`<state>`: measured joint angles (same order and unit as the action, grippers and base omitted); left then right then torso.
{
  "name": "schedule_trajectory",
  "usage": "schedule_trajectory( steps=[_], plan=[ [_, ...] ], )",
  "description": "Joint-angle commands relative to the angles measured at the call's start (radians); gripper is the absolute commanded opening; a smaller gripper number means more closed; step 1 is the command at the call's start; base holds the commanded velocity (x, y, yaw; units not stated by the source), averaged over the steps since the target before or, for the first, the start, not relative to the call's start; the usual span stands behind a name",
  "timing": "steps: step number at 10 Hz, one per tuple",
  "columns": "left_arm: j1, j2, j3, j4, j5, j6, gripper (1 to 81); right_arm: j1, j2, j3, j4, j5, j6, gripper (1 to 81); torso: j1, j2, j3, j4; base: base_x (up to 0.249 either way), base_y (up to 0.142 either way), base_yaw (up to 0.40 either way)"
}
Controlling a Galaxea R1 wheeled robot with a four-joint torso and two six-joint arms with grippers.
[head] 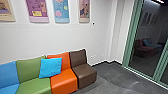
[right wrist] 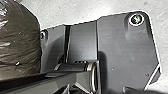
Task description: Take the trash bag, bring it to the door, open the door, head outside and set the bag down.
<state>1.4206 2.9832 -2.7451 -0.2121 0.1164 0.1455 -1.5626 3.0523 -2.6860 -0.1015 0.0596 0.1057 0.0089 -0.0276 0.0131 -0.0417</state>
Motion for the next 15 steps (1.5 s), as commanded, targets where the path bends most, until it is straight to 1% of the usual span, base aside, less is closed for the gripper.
schedule_trajectory(
  steps=[1, 2, 3, 4, 5, 6, 7, 8, 9, 11, 15],
  plan=[
    [-0.065, -0.004, -0.004, 0.005, 0.062, 0.003, 1.0, 0.052, 0.002, 0.003, -0.010, -0.043, 0.003, 81.1, 0.000, 0.000, 0.000, 0.000, 0.000, 0.000, -0.248],
    [-0.067, -0.004, -0.004, 0.005, 0.062, 0.003, 1.0, 0.052, 0.004, 0.005, -0.012, -0.043, 0.003, 81.1, 0.000, 0.000, 0.000, 0.000, 0.000, 0.000, -0.248],
    [-0.067, -0.004, -0.004, 0.005, 0.062, 0.003, 1.0, 0.054, 0.004, 0.006, -0.010, -0.043, 0.003, 81.1, 0.000, 0.000, 0.000, 0.097, 0.000, 0.000, -0.248],
    [-0.065, -0.004, -0.004, 0.005, 0.062, 0.003, 1.0, 0.055, 0.004, 0.006, -0.010, -0.043, 0.003, 81.1, 0.000, 0.000, 0.000, 0.046, 0.000, 0.000, -0.248],
    [-0.067, -0.004, -0.004, 0.005, 0.062, 0.003, 1.0, 0.055, 0.004, 0.003, -0.009, -0.043, 0.005, 81.1, 0.000, 0.000, 0.000, 0.016, 0.000, 0.000, -0.249],
    [-0.067, -0.004, -0.007, 0.005, 0.063, 0.003, 1.0, 0.055, 0.004, 0.003, -0.009, -0.043, 0.005, 81.1, 0.000, 0.000, 0.000, 0.032, 0.000, 0.000, -0.249],
    [-0.067, -0.002, -0.008, 0.006, 0.063, 0.003, 1.0, 0.054, 0.004, 0.005, -0.009, -0.041, 0.005, 81.1, 0.000, 0.000, -0.050, 0.040, 0.000, 0.000, -0.250],
    [-0.067, -0.001, -0.008, 0.007, 0.063, 0.003, 1.0, 0.054, 0.004, 0.006, -0.007, -0.041, 0.005, 81.1, 0.000, 0.000, -0.095, 0.040, 0.000, 0.000, -0.251],
    [-0.067, -0.001, -0.008, 0.008, 0.063, 0.003, 1.0, 0.054, 0.004, 0.005, -0.006, -0.041, 0.006, 81.1, 0.000, 0.000, -0.008, 0.039, 0.000, 0.000, -0.252],
    [-0.067, -0.001, -0.008, 0.010, 0.062, 0.003, 1.0, 0.057, 0.002, 0.003, -0.004, -0.043, 0.006, 81.1, 0.000, 0.000, -0.027, 0.039, 0.000, 0.000, -0.256],
    [-0.068, 0.002, -0.008, 0.010, 0.062, 0.003, 1.0, 0.055, 0.001, 0.003, -0.001, -0.043, 0.008, 81.1, 0.000, 0.000, -0.029, 0.039, 0.000, 0.000, -0.263]
  ],
)
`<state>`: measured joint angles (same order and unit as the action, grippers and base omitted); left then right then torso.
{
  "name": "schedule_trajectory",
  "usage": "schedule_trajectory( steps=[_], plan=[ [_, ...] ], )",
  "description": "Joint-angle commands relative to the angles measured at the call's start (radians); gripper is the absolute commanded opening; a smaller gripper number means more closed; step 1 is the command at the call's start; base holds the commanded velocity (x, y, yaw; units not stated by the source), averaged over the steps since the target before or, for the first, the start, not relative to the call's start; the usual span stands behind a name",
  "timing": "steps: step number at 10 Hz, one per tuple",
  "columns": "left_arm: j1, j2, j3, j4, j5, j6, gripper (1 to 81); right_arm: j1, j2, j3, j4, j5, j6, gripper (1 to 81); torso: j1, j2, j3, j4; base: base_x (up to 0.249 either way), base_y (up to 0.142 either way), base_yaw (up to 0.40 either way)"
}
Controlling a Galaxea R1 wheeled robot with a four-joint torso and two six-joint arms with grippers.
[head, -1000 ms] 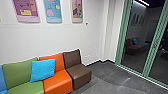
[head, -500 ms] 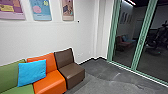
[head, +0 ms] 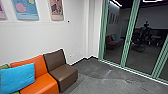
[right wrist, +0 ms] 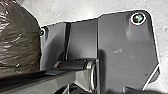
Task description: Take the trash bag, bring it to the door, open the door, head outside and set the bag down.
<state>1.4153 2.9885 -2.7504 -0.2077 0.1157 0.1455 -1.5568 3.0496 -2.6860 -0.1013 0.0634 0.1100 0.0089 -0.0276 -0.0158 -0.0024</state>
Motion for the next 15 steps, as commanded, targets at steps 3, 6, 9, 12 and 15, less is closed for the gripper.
schedule_trajectory(
  steps=[3, 6, 9, 12, 15],
  plan=[
    [-0.063, -0.002, -0.003, 0.007, 0.064, 0.003, 1.0, 0.050, 0.005, 0.003, 0.002, -0.045, 0.004, 81.1, 0.000, 0.000, 0.000, 0.000, 0.000, 0.000, -0.285],
    [-0.063, 0.000, -0.003, 0.007, 0.064, 0.003, 1.0, 0.050, 0.007, 0.003, 0.002, -0.043, 0.004, 81.1, 0.000, 0.000, 0.000, 0.000, 0.000, 0.000, -0.320],
    [-0.063, 0.001, -0.003, 0.014, 0.064, 0.003, 1.0, 0.048, 0.008, 0.003, 0.002, -0.043, 0.002, 81.1, 0.000, 0.000, 0.000, 0.000, 0.000, 0.000, -0.342],
    [-0.063, 0.003, -0.003, 0.017, 0.062, 0.003, 1.0, 0.043, 0.007, 0.003, 0.002, -0.043, 0.002, 81.1, 0.000, 0.000, 0.000, 0.000, 0.000, 0.000, -0.375],
    [-0.063, 0.003, -0.005, 0.019, 0.064, 0.003, 1.0, 0.045, 0.008, 0.003, 0.003, -0.043, 0.004, 81.1, 0.000, 0.000, 0.000, 0.000, 0.000, 0.000, -0.380]
  ],
)
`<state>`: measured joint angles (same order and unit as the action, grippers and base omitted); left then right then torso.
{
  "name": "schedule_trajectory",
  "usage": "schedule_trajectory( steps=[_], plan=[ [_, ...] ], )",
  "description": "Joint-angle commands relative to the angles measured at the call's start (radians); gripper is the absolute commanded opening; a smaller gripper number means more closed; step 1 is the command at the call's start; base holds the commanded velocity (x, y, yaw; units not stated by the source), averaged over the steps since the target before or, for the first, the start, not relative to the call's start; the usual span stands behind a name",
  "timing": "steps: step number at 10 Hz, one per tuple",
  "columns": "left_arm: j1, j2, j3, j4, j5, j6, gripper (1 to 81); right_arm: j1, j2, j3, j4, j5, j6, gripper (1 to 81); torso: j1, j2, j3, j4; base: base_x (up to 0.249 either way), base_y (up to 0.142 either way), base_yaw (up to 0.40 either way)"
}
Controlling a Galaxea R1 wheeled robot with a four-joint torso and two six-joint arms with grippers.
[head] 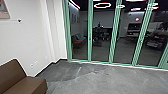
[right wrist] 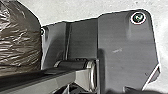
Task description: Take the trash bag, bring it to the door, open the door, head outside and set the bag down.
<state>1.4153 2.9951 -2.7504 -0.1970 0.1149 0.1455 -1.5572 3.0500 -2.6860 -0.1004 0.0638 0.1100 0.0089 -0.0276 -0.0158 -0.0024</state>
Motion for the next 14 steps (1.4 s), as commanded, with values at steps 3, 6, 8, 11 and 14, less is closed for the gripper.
schedule_trajectory(
  steps=[3, 6, 8, 11, 14],
  plan=[
    [-0.063, 0.001, -0.015, 0.008, 0.065, 0.003, 1.0, 0.048, 0.006, 0.003, 0.007, -0.044, 0.004, 81.1, 0.000, 0.000, 0.000, -0.098, 0.000, 0.000, -0.380],
    [-0.063, 0.003, -0.015, 0.010, 0.065, 0.003, 1.0, 0.047, 0.008, 0.003, 0.005, -0.044, 0.002, 81.1, 0.000, 0.000, 0.000, -0.049, 0.000, 0.000, -0.380],
    [-0.063, 0.004, -0.015, 0.010, 0.065, 0.003, 1.0, 0.047, 0.008, 0.003, 0.005, -0.045, 0.002, 81.1, 0.000, 0.000, 0.000, -0.061, 0.000, 0.000, -0.380],
    [-0.063, 0.004, -0.015, 0.010, 0.065, 0.003, 1.0, 0.045, 0.008, 0.003, 0.005, -0.044, 0.002, 81.1, 0.000, 0.000, 0.000, -0.061, 0.000, 0.000, -0.380],
    [-0.063, 0.004, -0.015, 0.008, 0.065, 0.003, 1.0, 0.045, 0.008, 0.003, 0.005, -0.044, 0.002, 81.1, 0.000, 0.000, 0.000, -0.061, 0.000, 0.000, -0.370]
  ],
)
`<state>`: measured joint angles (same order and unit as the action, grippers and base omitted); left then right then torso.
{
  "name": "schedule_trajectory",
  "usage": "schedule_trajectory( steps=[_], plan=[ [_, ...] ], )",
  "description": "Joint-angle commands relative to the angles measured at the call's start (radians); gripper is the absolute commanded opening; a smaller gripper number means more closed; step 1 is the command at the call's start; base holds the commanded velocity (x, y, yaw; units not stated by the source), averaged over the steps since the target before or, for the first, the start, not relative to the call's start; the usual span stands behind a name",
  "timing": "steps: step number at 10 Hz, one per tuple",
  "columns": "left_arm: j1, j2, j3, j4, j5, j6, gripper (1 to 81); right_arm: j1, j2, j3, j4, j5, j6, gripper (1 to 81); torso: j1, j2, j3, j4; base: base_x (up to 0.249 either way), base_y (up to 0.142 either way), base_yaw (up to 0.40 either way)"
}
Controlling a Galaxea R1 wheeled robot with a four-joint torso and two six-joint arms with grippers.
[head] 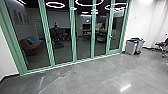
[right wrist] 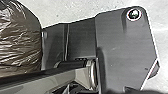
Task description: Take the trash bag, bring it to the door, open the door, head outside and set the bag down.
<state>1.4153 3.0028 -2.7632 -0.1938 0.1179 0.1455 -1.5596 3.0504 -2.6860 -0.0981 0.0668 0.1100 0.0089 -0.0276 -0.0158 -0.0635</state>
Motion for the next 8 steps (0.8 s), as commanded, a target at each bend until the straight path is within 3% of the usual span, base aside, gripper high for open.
schedule_trajectory(
  steps=[1, 5, 8],
  plan=[
    [-0.063, -0.004, -0.003, 0.007, 0.062, 0.003, 1.0, 0.049, 0.007, 0.003, 0.003, -0.047, 0.002, 81.1, 0.000, 0.000, 0.000, 0.000, 0.000, 0.000, -0.335],
    [-0.063, -0.005, -0.003, 0.005, 0.062, 0.003, 1.0, 0.049, 0.007, 0.003, 0.003, -0.047, 0.002, 81.1, 0.000, 0.000, 0.000, 0.000, 0.000, 0.000, -0.285],
    [-0.063, -0.005, -0.003, 0.005, 0.062, 0.003, 1.0, 0.048, 0.007, 0.003, 0.003, -0.047, 0.002, 81.1, 0.000, 0.000, 0.000, 0.000, 0.000, 0.000, -0.138]
  ],
)
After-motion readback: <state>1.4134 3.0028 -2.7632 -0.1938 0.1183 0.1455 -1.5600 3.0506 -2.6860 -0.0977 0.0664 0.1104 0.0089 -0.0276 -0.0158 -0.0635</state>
